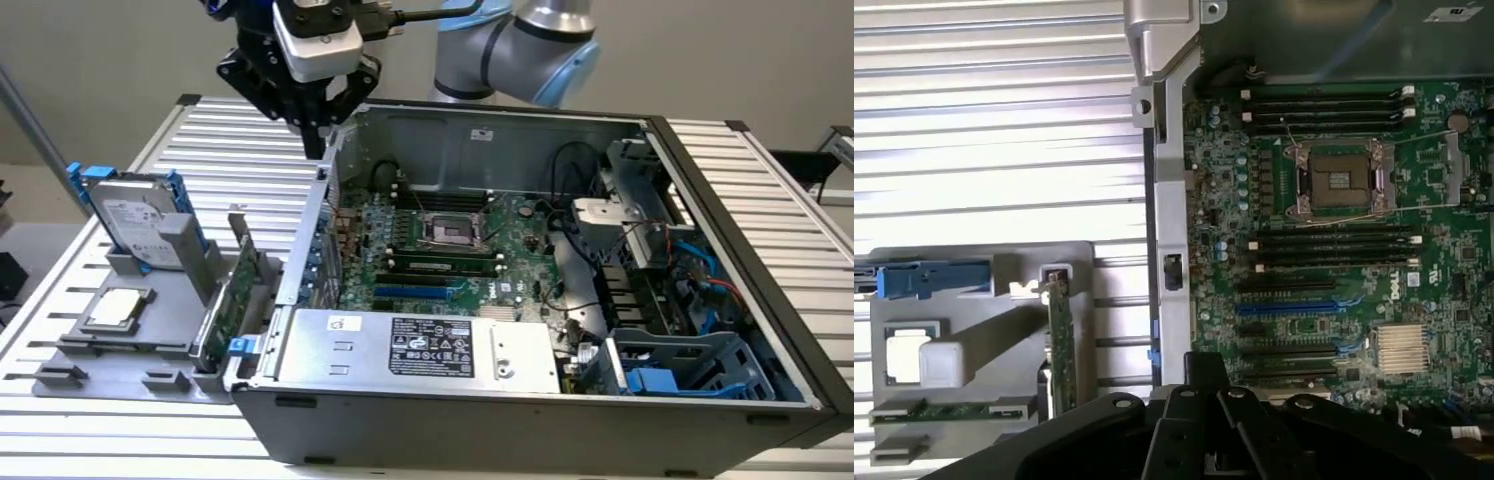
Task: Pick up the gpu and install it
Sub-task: 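Reach for the gpu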
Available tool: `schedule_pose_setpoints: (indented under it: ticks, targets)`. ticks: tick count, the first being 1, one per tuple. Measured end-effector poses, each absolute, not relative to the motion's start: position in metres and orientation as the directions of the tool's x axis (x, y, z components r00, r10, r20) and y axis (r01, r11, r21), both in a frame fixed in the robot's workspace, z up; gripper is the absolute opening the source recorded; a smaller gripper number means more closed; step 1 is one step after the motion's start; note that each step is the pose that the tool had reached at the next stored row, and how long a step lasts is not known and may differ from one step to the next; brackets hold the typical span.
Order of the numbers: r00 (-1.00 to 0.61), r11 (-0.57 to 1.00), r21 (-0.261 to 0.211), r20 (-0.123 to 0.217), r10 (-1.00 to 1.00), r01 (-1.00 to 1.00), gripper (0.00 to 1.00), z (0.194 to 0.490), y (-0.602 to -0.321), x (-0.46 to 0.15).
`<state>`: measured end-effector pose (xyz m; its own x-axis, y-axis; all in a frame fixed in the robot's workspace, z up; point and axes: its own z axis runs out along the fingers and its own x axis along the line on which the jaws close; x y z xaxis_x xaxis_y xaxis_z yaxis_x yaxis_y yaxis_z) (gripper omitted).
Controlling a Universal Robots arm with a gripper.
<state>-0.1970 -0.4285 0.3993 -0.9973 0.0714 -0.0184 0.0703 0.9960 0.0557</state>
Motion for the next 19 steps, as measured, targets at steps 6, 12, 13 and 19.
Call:
schedule_pose_setpoints:
  ticks: [6, 12, 13, 19]
  targets:
    - [-0.997, 0.997, 0.036, -0.020, 0.071, 0.070, 0.11, 0.397, -0.429, -0.224]
    - [-0.997, 0.997, 0.018, -0.021, 0.071, 0.070, 0.11, 0.395, -0.430, -0.245]
    - [-0.997, 0.997, 0.015, -0.021, 0.070, 0.070, 0.11, 0.395, -0.430, -0.249]
    - [-0.997, 0.998, -0.003, -0.022, 0.070, 0.070, 0.11, 0.392, -0.431, -0.272]
